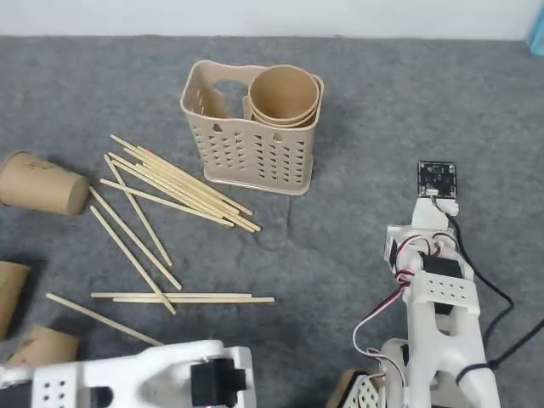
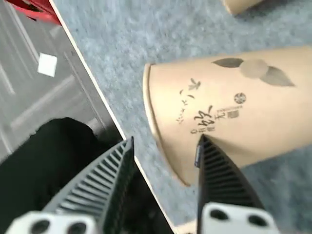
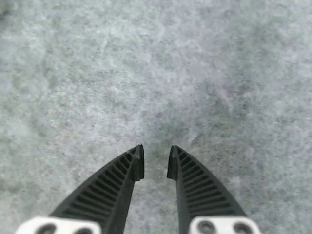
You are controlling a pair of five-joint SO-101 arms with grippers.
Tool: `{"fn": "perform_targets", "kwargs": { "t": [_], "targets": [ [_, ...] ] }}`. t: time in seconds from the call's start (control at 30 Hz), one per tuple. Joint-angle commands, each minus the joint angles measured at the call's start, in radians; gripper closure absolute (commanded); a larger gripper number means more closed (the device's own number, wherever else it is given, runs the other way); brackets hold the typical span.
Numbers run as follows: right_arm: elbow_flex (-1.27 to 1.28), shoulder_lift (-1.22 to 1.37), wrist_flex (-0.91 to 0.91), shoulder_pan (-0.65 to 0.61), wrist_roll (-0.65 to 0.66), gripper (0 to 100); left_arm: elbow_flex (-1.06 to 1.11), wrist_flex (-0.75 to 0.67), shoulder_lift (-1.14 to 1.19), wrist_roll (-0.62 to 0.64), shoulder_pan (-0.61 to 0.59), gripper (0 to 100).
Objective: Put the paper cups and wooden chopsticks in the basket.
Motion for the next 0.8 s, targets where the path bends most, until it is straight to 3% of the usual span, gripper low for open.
{"fn": "perform_targets", "kwargs": {
  "t": [0.0,0.17,0.4,0.57,0.77],
  "targets": [
    [-0.003,-0.044,-0.010,-0.008,0.017,90.7,0.097,-0.075,-0.068,0.115,0.081,80],
    [-0.003,-0.047,0.002,-0.008,0.017,90.7,0.154,-0.141,-0.272,0.382,0.209,80],
    [-0.003,-0.045,0.002,-0.010,0.058,90.8,0.308,-0.137,-0.624,0.611,0.338,80],
    [-0.003,-0.045,0.002,-0.010,0.063,90.8,0.367,-0.144,-0.657,0.618,0.440,80],
    [-0.003,-0.045,0.001,-0.012,0.064,90.8,0.277,-0.097,-0.667,0.623,0.330,80]
  ]
}}
